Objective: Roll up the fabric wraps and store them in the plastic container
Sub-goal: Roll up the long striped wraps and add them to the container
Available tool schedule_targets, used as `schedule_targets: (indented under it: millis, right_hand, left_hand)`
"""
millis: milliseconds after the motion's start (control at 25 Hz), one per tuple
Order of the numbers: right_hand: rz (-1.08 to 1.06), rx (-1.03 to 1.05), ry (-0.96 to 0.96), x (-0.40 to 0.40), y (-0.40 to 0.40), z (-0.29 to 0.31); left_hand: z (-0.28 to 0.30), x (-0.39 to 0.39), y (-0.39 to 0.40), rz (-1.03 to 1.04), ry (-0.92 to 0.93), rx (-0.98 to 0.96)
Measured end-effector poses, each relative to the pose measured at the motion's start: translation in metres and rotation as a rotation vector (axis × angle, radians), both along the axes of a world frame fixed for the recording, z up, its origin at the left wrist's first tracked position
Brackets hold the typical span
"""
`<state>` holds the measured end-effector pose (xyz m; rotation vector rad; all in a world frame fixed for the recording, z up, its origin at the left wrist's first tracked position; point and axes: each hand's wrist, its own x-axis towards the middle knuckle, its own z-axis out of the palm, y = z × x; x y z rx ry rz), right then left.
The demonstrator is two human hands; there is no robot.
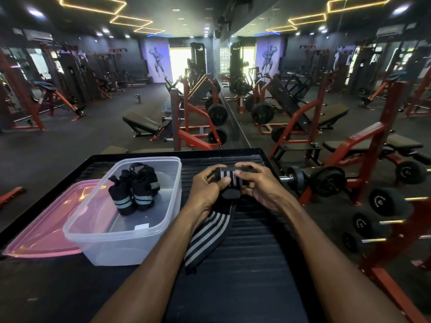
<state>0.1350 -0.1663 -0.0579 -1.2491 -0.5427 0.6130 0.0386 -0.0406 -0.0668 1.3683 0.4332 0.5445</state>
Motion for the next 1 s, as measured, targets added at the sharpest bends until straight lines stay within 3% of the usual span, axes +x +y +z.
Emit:
schedule_targets:
  millis: [240, 480, 720, 840, 1000]
  right_hand:
    - [-0.060, -0.033, -0.126, 0.003, -0.001, -0.004]
    - [-0.025, -0.054, -0.121, 0.002, 0.002, -0.007]
    - [-0.123, -0.215, -0.400, 0.001, 0.002, -0.009]
    - [-0.063, -0.255, -0.384, -0.005, 0.000, -0.005]
    - [-0.069, -0.385, -0.523, 0.000, 0.000, -0.008]
  left_hand:
    - [0.009, -0.004, -0.002, -0.096, -0.011, -0.181]
    - [0.003, -0.001, -0.001, -0.022, 0.004, -0.044]
    - [-0.001, 0.004, -0.002, 0.031, 0.061, -0.052]
    - [-0.004, 0.002, 0.000, 0.118, 0.114, 0.196]
    - [-0.003, -0.002, -0.003, 0.126, 0.124, 0.468]
